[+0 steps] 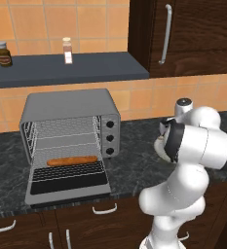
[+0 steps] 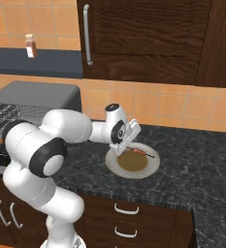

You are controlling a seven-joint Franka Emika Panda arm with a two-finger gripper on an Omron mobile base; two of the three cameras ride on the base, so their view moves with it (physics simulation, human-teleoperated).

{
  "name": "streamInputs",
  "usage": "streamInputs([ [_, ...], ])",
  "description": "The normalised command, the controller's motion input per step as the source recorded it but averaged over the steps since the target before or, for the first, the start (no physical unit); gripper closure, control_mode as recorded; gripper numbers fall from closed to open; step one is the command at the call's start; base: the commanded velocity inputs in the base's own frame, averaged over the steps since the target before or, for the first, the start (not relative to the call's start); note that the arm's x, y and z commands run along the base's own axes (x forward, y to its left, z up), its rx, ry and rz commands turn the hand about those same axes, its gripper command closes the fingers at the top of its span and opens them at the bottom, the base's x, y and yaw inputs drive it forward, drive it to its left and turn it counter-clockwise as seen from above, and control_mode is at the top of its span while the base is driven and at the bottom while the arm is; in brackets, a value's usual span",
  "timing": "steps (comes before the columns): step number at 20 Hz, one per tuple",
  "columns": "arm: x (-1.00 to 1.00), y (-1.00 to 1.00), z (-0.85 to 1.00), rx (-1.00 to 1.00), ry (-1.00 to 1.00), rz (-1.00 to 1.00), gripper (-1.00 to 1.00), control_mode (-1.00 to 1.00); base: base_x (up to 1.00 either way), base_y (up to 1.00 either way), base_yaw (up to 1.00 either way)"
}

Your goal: Pick up the kebab skewer and baguette bread, and place them inside the toaster oven. Close the toaster oven door and start by setting the timer.

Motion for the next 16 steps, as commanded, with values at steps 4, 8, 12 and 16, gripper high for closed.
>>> streamInputs([
  [4, 0.34, -0.11, -0.16, 0.00, 0.07, 0.00, -1.00, -1.00, 0.00, 0.00, 0.00],
  [8, 0.37, 0.00, -0.17, 0.00, 0.06, 0.00, -1.00, -1.00, 0.00, 0.00, 0.00],
  [12, 0.31, -0.01, -0.19, 0.00, 0.07, 0.00, -1.00, -1.00, 0.00, 0.00, 0.00],
  [16, 0.22, -0.13, -0.27, 0.00, 0.09, 0.00, -1.00, -1.00, 0.00, 0.00, 0.00],
])
